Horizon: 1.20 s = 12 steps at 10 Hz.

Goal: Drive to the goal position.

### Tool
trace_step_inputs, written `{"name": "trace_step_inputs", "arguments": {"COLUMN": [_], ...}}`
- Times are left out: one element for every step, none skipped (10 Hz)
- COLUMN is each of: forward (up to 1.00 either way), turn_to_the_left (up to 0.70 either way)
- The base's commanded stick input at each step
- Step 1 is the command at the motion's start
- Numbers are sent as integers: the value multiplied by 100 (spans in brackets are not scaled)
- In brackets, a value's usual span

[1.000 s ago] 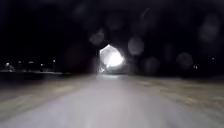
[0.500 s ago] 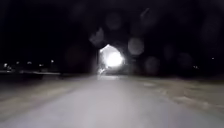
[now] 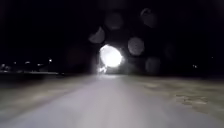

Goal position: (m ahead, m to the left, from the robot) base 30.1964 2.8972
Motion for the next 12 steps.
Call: {"name": "trace_step_inputs", "arguments": {"forward": [100, 100, 100, 100, 100, 100, 100, 100, 100, 100, 100, 100], "turn_to_the_left": [0, 0, 0, 0, 0, 0, 0, 0, 0, 0, 0, 0]}}
